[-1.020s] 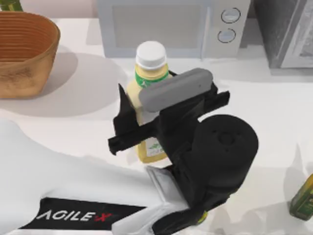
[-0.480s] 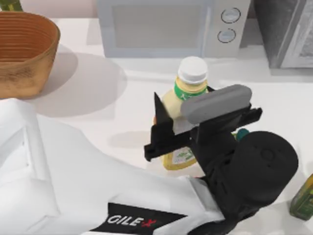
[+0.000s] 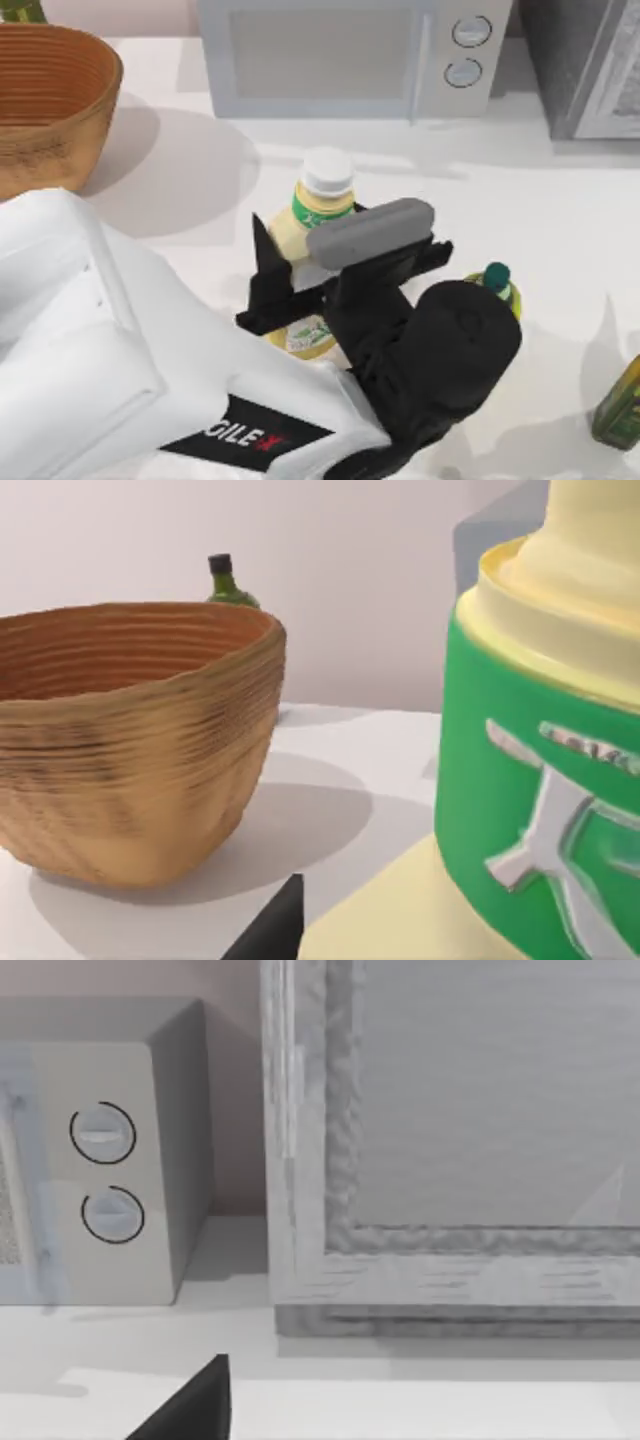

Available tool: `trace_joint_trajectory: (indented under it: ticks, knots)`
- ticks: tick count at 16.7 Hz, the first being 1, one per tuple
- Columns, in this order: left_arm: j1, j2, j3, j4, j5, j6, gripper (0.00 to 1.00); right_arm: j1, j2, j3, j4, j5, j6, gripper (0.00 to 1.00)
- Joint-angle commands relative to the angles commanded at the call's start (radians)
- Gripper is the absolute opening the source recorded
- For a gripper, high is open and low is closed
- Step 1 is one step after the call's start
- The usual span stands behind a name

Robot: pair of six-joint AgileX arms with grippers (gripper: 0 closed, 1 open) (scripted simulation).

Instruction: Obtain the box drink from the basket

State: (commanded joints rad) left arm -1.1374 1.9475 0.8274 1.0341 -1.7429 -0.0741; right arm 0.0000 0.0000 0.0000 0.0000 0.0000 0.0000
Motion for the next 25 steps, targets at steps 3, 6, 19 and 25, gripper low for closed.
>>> trace_joint_trajectory:
  ticks: [3, 6, 19, 25]
  knots:
    - [0.023, -0.007, -0.053, 0.051, -0.038, -0.009, 0.0, 0.0, 0.0, 0.0, 0.0, 0.0, 0.0, 1.0]
    - [0.023, -0.007, -0.053, 0.051, -0.038, -0.009, 0.0, 0.0, 0.0, 0.0, 0.0, 0.0, 0.0, 1.0]
    - [0.023, -0.007, -0.053, 0.051, -0.038, -0.009, 0.98, 0.0, 0.0, 0.0, 0.0, 0.0, 0.0, 1.0]
    - [0.023, -0.007, -0.053, 0.051, -0.038, -0.009, 1.0, 0.0, 0.0, 0.0, 0.0, 0.0, 0.0, 1.0]
